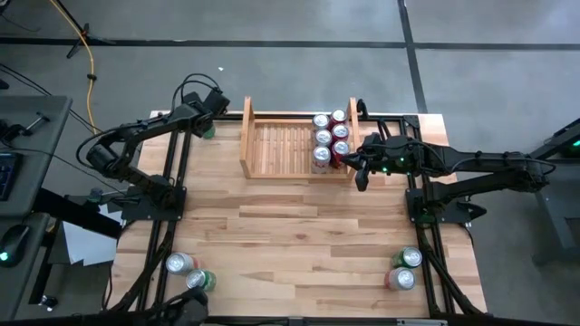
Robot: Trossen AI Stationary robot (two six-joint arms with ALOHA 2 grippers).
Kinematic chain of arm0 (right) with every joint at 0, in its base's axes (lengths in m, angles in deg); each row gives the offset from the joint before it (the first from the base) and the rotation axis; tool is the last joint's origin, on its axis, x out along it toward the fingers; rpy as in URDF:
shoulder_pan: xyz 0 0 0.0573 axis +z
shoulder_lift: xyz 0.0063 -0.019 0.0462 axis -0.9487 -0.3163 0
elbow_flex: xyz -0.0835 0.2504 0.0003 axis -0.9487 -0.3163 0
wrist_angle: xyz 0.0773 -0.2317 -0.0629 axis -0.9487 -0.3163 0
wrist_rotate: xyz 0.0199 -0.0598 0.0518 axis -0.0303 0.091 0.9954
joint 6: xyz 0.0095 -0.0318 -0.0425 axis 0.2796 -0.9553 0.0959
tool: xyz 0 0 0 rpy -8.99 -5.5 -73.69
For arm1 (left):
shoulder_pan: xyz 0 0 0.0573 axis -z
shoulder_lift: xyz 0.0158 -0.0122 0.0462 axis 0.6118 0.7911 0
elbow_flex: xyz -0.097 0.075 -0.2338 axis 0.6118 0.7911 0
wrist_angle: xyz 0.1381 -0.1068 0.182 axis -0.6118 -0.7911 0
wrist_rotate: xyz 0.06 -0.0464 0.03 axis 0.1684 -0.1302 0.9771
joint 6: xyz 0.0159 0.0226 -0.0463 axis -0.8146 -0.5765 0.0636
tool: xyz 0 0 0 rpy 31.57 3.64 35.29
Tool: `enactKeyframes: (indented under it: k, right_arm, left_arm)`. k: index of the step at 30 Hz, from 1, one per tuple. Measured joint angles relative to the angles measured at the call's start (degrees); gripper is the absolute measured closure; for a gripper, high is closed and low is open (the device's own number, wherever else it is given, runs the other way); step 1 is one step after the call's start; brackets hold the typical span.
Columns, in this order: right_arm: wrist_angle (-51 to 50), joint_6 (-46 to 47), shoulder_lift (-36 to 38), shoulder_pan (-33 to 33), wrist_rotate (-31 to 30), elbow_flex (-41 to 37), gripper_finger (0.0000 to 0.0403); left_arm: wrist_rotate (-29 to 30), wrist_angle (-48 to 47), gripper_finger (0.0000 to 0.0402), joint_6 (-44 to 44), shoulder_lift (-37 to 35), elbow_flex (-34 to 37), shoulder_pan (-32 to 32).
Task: Place canned beverage on shelf
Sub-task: Put the top right green soda can on the shelf
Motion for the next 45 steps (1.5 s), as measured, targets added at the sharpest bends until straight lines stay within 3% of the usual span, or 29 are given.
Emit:
enactKeyframes:
  k: [8, 16, 23, 28, 32, 36, 41, 45]
  right_arm:
    - [0.0, 1.5, 0.0, 0.0, 0.0, 0.0, 0.0402]
    - [0.0, 1.5, 0.0, 0.0, 0.0, 0.0, 0.0402]
    - [0.0, 1.5, 0.0, 0.0, 0.0, 0.0, 0.0402]
    - [0.0, 1.7, 0.0, 0.0, 0.0, 0.0, 0.0402]
    - [0.0, 1.6, 0.0, 0.0, 0.0, 0.0, 0.0402]
    - [0.0, 1.2, 0.0, 0.0, -0.7, 0.0, 0.0402]
    - [0.0, 1.2, 0.0, 0.0, -1.5, 0.0, 0.0402]
    - [0.0, 1.1, 0.0, 0.0, -1.5, 0.0, 0.0402]
  left_arm:
    - [-2.2, -0.1, 0.0077, 0.1, 6.2, -0.1, 0.3]
    - [-2.6, 0.1, 0.0078, 0.1, 7.1, -0.1, 0.1]
    - [-4.2, 0.3, 0.0116, -3.0, 6.4, -0.1, -0.1]
    - [-6.8, -2.6, 0.0116, -11.2, 0.4, 0.2, 0.8]
    - [-3.3, -3.2, 0.0116, -14.5, -8.5, 0.1, 1.0]
    - [-6.6, -0.9, 0.0116, -18.2, -17.7, -0.9, 1.5]
    - [-7.6, 0.9, 0.0116, -26.2, -25.9, -6.0, 4.3]
    - [-7.6, 3.4, 0.0116, -32.2, -28.2, -12.9, 7.6]
